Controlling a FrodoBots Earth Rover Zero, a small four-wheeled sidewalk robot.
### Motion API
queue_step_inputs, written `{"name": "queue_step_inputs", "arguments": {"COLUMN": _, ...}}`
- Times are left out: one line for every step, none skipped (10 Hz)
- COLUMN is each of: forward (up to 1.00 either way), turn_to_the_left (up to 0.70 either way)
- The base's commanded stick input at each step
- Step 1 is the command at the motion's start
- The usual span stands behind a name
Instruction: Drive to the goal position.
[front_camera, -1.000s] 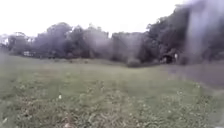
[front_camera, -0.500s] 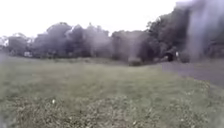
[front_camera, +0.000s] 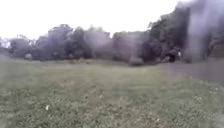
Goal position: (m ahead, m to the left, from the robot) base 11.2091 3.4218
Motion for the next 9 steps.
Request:
{"name": "queue_step_inputs", "arguments": {"forward": 0.45, "turn_to_the_left": 0.0}}
{"name": "queue_step_inputs", "arguments": {"forward": 0.45, "turn_to_the_left": 0.0}}
{"name": "queue_step_inputs", "arguments": {"forward": 0.45, "turn_to_the_left": 0.0}}
{"name": "queue_step_inputs", "arguments": {"forward": 0.45, "turn_to_the_left": 0.0}}
{"name": "queue_step_inputs", "arguments": {"forward": 0.45, "turn_to_the_left": 0.0}}
{"name": "queue_step_inputs", "arguments": {"forward": 0.45, "turn_to_the_left": 0.0}}
{"name": "queue_step_inputs", "arguments": {"forward": 0.45, "turn_to_the_left": 0.0}}
{"name": "queue_step_inputs", "arguments": {"forward": 0.45, "turn_to_the_left": 0.0}}
{"name": "queue_step_inputs", "arguments": {"forward": 0.45, "turn_to_the_left": 0.0}}
